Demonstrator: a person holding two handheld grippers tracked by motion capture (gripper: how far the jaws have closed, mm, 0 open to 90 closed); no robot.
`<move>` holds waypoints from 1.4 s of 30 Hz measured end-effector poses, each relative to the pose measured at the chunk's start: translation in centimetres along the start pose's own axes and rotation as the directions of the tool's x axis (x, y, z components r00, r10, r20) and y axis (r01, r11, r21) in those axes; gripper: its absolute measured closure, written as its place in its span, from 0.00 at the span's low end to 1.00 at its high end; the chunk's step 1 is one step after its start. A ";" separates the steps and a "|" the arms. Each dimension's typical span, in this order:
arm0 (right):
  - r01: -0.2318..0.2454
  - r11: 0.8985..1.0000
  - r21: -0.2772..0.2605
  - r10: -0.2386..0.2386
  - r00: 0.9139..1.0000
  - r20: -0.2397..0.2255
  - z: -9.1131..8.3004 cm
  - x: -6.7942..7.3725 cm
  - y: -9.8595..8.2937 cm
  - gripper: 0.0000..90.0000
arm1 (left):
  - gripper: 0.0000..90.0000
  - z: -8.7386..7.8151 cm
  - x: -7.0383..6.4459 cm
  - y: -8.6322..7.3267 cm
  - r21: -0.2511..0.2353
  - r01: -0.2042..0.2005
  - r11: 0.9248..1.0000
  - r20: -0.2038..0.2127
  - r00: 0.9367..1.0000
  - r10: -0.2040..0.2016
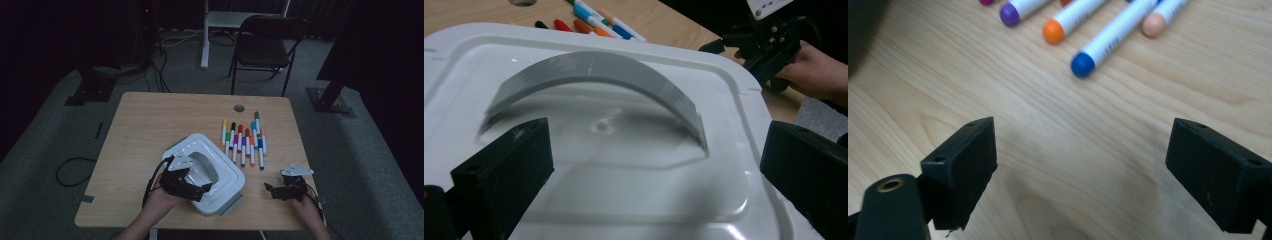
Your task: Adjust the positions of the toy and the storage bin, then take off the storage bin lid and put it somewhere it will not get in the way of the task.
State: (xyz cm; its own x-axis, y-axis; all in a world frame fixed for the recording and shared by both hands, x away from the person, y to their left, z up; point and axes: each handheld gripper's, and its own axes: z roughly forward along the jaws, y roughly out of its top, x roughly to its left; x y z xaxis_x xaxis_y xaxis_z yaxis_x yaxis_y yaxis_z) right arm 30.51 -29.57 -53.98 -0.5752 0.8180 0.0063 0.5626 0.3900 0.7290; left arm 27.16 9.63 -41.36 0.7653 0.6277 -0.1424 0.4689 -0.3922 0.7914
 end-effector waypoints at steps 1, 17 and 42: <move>-0.004 1.000 0.003 0.004 1.000 0.000 0.1 -0.1 -0.2 0.14 | 0.01 0.3 -0.1 0.2 0.004 0.000 1.000 0.002 1.000 0.000; -0.022 1.000 0.006 0.022 1.000 0.021 0.5 -0.2 -0.9 0.15 | 0.25 2.7 -0.1 1.2 -0.005 0.025 1.000 -0.038 0.999 -0.025; -0.024 1.000 0.005 0.024 0.999 0.025 0.5 -0.2 -0.9 0.14 | 0.79 1.9 -0.5 2.1 -0.015 -0.020 1.000 0.122 0.992 0.022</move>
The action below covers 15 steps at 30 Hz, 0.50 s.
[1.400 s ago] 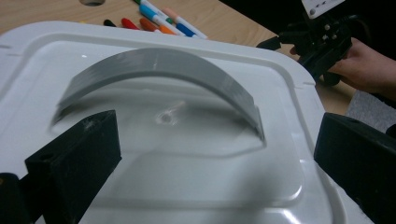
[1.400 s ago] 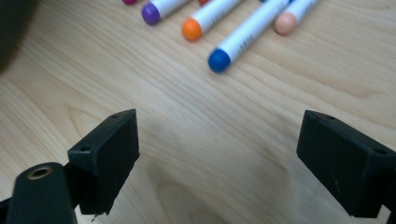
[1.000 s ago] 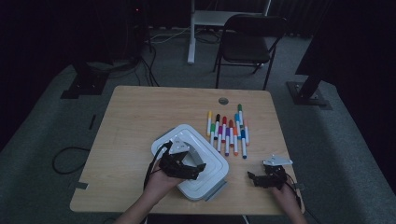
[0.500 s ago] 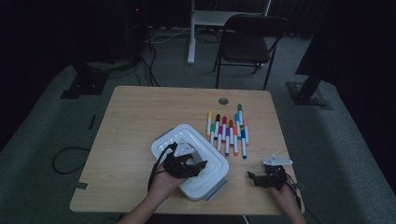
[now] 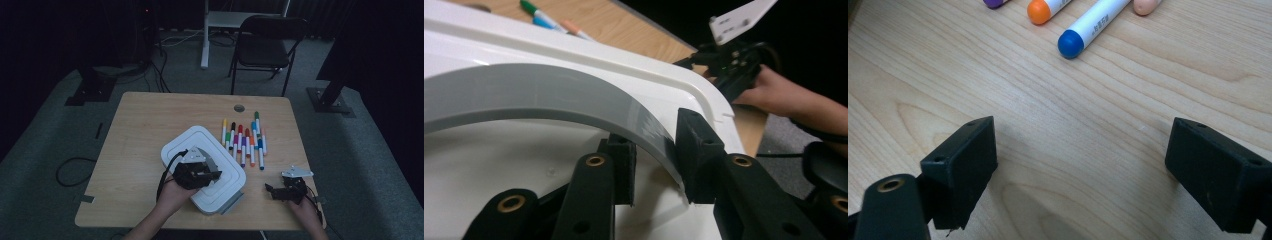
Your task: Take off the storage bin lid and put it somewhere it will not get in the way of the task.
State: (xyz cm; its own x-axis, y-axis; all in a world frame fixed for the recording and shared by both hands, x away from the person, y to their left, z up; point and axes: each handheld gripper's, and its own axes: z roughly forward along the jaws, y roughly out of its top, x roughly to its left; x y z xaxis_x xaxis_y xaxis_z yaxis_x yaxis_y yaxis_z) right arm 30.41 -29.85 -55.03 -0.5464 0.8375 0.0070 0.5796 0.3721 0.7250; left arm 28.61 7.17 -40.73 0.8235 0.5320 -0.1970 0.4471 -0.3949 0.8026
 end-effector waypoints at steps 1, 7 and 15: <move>-0.001 1.000 0.000 0.001 1.000 0.000 0.0 0.0 0.0 0.14 | 0.80 -0.3 -0.1 0.1 -0.004 -0.006 1.000 0.010 1.000 0.006; -0.001 1.000 0.000 0.001 1.000 0.000 0.0 0.0 0.0 0.14 | 0.82 -2.6 -0.7 0.8 -0.031 -0.033 0.999 0.023 0.999 0.034; 0.000 1.000 -0.001 0.000 1.000 0.000 0.0 0.0 0.0 0.14 | 0.82 -5.1 -0.1 0.9 -0.034 -0.046 0.998 0.010 0.999 0.047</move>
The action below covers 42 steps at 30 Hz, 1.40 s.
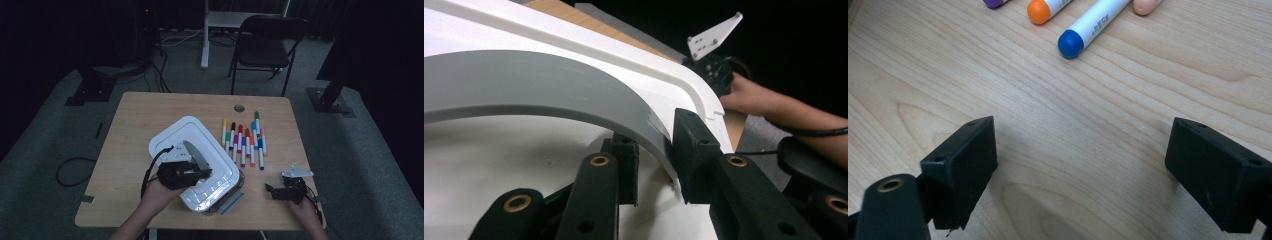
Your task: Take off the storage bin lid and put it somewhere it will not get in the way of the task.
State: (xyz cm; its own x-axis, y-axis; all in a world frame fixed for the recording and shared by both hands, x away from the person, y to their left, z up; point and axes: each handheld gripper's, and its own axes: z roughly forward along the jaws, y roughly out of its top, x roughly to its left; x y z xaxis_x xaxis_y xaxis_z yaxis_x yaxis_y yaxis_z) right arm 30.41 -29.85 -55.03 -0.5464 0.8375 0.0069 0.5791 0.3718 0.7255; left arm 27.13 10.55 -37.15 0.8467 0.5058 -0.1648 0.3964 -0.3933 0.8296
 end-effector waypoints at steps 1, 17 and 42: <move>0.001 1.000 -0.001 -0.001 1.000 0.001 0.0 0.0 0.0 0.14 | 0.82 -0.2 0.1 -0.1 0.000 0.002 1.000 -0.003 1.000 -0.002; 0.000 1.000 0.001 0.000 1.000 0.000 0.0 0.0 0.0 0.14 | 0.84 -5.4 2.4 -2.5 -0.016 -0.010 1.000 -0.050 0.999 0.009; 0.000 1.000 0.001 0.000 1.000 0.000 0.0 0.0 0.0 0.14 | 0.84 -13.0 8.4 -11.7 0.066 0.137 0.988 -0.131 0.983 -0.128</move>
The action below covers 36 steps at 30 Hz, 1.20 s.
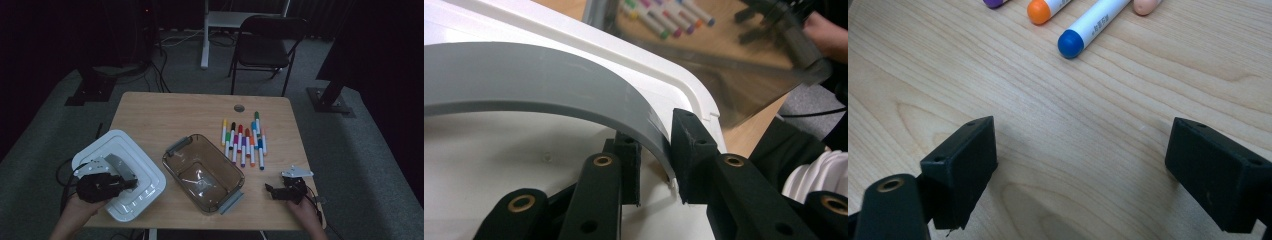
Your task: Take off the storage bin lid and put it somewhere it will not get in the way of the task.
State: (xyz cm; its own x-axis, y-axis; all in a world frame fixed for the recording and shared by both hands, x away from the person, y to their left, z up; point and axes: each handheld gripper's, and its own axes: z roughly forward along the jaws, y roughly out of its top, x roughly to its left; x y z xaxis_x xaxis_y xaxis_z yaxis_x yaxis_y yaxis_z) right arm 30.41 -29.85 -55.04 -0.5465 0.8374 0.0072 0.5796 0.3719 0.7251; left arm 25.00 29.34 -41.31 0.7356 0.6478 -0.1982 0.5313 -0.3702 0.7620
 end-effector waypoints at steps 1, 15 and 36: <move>0.000 1.000 0.000 0.000 1.000 0.000 0.0 0.0 0.0 0.14 | 0.84 0.3 0.5 -0.4 0.001 0.008 1.000 0.014 1.000 -0.008; 0.000 1.000 0.000 0.000 1.000 0.000 0.0 0.0 0.0 0.14 | 0.84 7.7 4.1 -3.6 0.091 -0.040 0.995 0.115 0.993 0.029; -0.001 1.000 0.000 0.001 1.000 0.000 0.0 0.0 0.0 0.14 | 0.69 11.8 6.4 -4.7 0.042 -0.045 0.998 -0.067 0.997 0.048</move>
State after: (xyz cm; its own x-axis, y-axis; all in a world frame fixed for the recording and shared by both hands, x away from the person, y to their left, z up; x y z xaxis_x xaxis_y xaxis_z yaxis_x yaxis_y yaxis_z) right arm 30.41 -29.84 -55.04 -0.5459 0.8378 0.0078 0.5798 0.3710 0.7254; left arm 32.15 27.39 -53.41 0.7304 0.6723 -0.1202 0.5149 -0.4263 0.7438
